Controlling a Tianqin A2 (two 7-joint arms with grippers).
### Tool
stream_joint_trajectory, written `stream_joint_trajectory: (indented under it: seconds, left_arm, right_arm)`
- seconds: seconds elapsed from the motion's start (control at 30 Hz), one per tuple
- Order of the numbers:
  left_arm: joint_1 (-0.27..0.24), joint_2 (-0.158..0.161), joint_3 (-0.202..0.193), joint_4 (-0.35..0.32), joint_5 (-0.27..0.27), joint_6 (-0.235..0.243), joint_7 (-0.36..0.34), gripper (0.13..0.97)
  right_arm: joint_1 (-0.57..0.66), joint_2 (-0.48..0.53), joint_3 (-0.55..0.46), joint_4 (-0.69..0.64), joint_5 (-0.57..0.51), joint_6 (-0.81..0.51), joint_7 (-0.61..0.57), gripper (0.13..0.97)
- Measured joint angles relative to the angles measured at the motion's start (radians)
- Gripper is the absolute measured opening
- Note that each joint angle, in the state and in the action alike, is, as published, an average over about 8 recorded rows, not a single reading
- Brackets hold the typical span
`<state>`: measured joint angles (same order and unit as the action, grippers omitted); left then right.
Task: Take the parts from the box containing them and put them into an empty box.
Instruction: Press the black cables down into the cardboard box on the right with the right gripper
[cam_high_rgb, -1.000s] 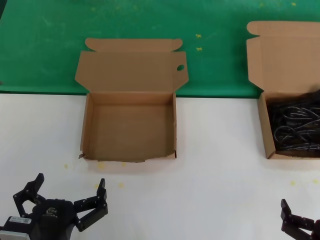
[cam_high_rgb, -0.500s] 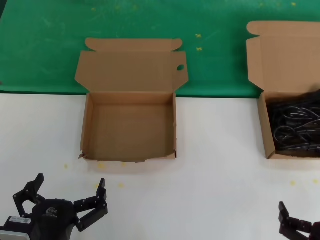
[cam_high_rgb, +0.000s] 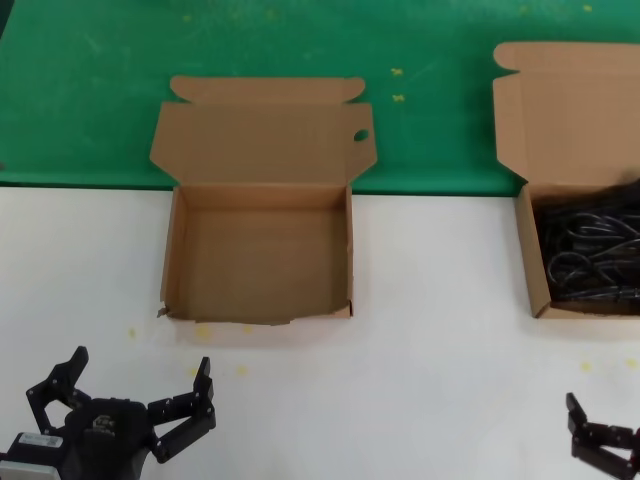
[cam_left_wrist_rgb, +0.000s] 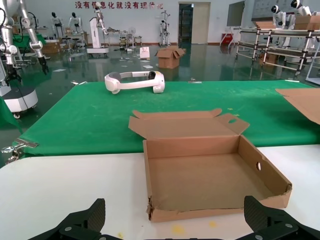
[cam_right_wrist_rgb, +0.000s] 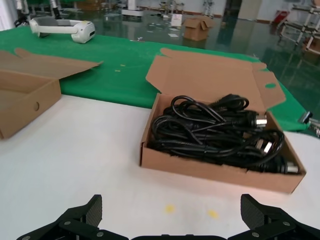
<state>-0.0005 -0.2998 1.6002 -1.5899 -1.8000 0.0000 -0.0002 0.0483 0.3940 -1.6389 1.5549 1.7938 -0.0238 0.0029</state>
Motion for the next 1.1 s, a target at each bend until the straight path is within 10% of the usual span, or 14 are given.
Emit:
stream_joint_trajectory:
  seconds: [0.77,1.1]
  left_arm:
    - [0.000,0.000,0.000,0.000,0.000,0.000,0.000,0.966]
    - [0.000,0.000,0.000,0.000,0.000,0.000,0.000,0.966]
  right_arm:
    - [0.232,0.338,-0.174,-0.096,-0.041,-0.039,0.121,0.966]
    - [0.374,0.428,-0.188,-0.115,-0.256,-0.130,0.283,0.966]
